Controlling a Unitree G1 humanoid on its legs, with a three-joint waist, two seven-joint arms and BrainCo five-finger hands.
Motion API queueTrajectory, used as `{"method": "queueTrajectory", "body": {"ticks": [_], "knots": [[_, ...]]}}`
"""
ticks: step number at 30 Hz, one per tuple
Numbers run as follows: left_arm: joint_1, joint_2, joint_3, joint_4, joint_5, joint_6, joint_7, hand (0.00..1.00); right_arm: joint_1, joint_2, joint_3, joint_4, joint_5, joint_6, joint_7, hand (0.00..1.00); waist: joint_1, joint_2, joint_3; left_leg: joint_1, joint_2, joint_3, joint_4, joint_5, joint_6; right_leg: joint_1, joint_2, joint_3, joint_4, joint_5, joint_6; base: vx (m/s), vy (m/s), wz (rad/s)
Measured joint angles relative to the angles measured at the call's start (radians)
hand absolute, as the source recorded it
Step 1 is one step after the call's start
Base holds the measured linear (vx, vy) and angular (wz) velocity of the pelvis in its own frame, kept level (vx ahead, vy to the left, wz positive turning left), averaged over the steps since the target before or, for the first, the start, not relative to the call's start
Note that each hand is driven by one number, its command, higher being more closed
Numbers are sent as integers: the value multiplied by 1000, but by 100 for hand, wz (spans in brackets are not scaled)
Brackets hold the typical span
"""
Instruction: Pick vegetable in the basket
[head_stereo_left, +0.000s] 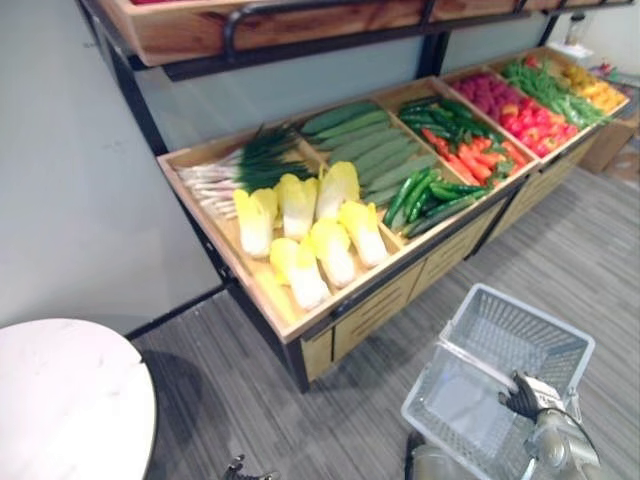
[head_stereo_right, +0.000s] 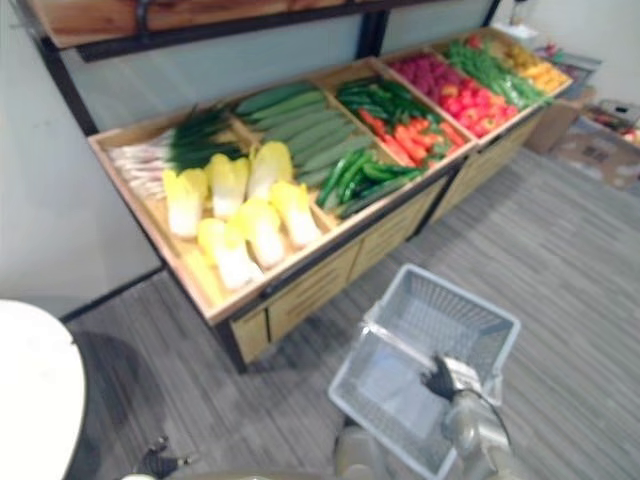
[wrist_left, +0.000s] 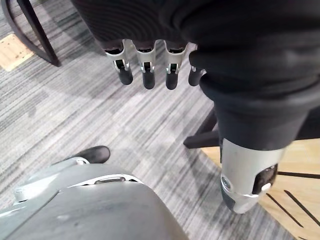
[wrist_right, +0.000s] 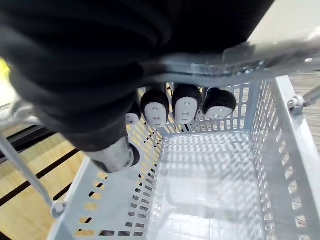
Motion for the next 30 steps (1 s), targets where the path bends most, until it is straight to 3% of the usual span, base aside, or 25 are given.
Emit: {"method": "queueTrajectory", "body": {"ticks": [1, 3, 4, 6, 9, 13, 15, 17, 19, 21, 24, 25, 30], "knots": [[-13, 5, 8, 11, 0, 3, 5, 0, -6, 5, -4, 3, 0, 6, 0, 100, 2, -3, 8, 10, 17, -19, -2, -13, -40, -1, 3, -19, 20, 51, 71, 285, -401, 24], [-27, -44, 10, 13, -1, 8, 6, 0, -36, -6, -38, -4, 0, 20, -3, 100, 0, 67, 24, 12, 89, -49, -18, 13, -43, -29, 68, -70, 99, -26, 39, 253, -346, 18], [-38, -64, 12, 11, -1, 8, 6, 0, -41, -12, -41, -3, 1, 31, -2, 100, 0, 99, 15, 10, 109, -48, -30, 55, -69, -56, 84, -84, 158, -62, 23, 224, -312, 14], [-37, -80, 31, 6, -1, 3, 8, 0, -46, -14, -41, -2, 2, 36, -2, 100, -2, 117, 8, 8, 131, -57, -27, 118, -74, -58, 98, -105, 199, -100, -7, 206, -300, 19], [-41, -84, 67, -5, -9, 0, 14, 0, -38, -15, -39, 1, 9, 36, -2, 100, -8, 108, 9, -111, 144, -161, 142, 205, -39, -31, 93, -163, 212, -140, -43, 222, -304, 49], [-38, -86, 87, -18, -20, 2, 19, 0, -6, -19, -40, 2, 10, 36, -9, 100, -3, 80, 24, -165, 140, -149, 217, 451, 39, 87, 77, -239, 150, -157, -73, 170, -275, 59], [-27, -90, 88, -28, -20, 1, 24, 0, 8, -22, -43, 1, 11, 35, -15, 100, 0, 82, 23, -192, 131, -98, 297, 399, 31, 151, 77, -269, 92, -157, -88, 100, -198, 43], [-27, -93, 88, -31, -20, 1, 36, 0, 22, -20, -49, 0, 10, 34, -19, 100, 0, 83, 23, -215, 74, -42, 327, 256, 38, 204, 85, -304, 22, -145, -102, 90, -136, 39], [-25, -95, 88, -34, -20, 1, 37, 0, 39, -19, -59, 0, 10, 34, -19, 100, 1, 83, 23, -216, 38, -30, 275, 213, 38, 217, 91, -330, 4, -138, -105, 51, -40, 30], [-23, -97, 88, -38, -20, 1, 36, 0, 55, -18, -75, 0, 10, 35, -19, 100, -1, 85, 22, -207, -3, -14, 151, 206, 37, 221, 95, -351, -2, -137, -103, 51, 15, 26], [-19, -104, 88, -37, -20, 1, 34, 0, 57, -15, -83, 1, 10, 37, -24, 100, 1, 103, 15, -176, -29, -15, 20, 257, 44, 223, 111, -354, -5, -126, -86, 59, 102, 7], [-24, -104, 87, -39, -20, -1, 34, 0, 58, -14, -82, 1, 8, 36, -37, 100, 1, 106, 12, -174, -39, -28, -5, 257, 44, 223, 110, -349, -26, -112, -66, 39, 146, 6], [-27, -103, 85, -38, -20, -1, 36, 0, 59, -2, -81, 8, 8, 31, -48, 100, 2, 107, 12, -170, -69, -43, -44, 245, 59, 248, 102, -337, -139, -29, -37, -39, 145, -4]]}}
